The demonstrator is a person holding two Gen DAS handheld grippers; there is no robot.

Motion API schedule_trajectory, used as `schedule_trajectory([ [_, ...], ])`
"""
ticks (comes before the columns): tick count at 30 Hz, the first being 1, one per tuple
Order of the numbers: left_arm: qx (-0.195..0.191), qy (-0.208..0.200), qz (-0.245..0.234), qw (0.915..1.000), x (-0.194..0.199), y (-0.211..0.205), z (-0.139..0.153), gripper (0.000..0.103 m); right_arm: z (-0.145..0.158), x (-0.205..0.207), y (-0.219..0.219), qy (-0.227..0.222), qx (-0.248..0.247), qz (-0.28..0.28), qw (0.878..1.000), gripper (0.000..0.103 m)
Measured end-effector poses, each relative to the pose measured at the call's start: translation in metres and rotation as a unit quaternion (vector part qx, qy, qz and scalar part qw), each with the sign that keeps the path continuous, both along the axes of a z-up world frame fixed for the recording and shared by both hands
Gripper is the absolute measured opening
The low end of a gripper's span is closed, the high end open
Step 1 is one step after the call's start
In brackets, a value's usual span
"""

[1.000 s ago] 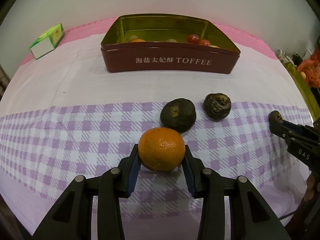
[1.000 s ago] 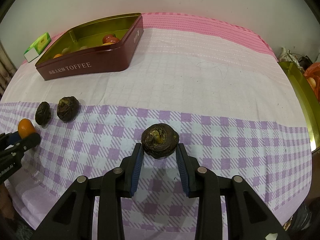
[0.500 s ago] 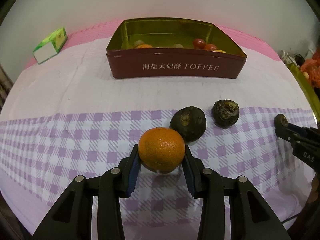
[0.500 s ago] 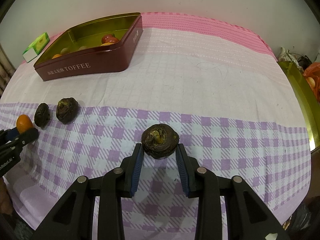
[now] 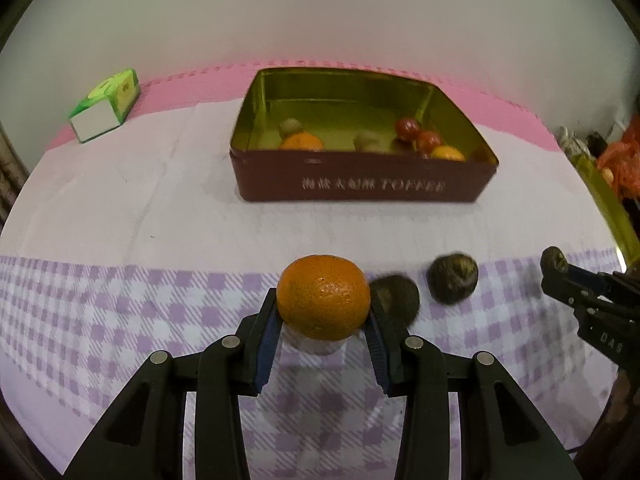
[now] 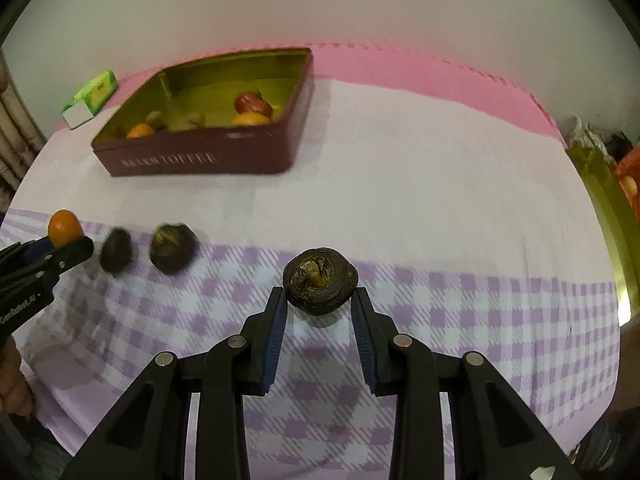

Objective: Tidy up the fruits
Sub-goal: 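Lift the orange and dark brown fruit and carry both over the TOFFEE tin, then lower both fruits into the tin and open both tools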

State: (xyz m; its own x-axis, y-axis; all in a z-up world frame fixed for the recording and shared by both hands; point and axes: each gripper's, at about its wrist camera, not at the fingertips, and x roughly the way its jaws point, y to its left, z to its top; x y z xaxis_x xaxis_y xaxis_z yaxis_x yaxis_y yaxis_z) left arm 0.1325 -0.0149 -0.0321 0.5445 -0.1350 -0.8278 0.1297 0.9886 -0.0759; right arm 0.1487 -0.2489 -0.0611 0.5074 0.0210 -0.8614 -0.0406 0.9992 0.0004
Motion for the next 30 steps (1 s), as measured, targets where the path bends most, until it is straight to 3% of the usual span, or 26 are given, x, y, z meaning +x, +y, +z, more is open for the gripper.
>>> schedule_trajectory([
  [15,-0.001,-0.038,0.009,0.9992,0.052,0.011,0.036,0.041,0.033,0.072,0.013,-0.035,-0.002,0.045,0.998,0.03],
  [23,0.012,-0.025,0.009,0.9996,0.095,0.014,0.029,0.041,0.029,0.126,0.031,-0.029,0.0,0.056,0.998,0.03],
  [30,0.021,-0.01,0.003,0.9997,0.112,0.011,0.018,0.041,0.021,0.133,0.071,-0.018,-0.009,0.068,0.998,0.03],
])
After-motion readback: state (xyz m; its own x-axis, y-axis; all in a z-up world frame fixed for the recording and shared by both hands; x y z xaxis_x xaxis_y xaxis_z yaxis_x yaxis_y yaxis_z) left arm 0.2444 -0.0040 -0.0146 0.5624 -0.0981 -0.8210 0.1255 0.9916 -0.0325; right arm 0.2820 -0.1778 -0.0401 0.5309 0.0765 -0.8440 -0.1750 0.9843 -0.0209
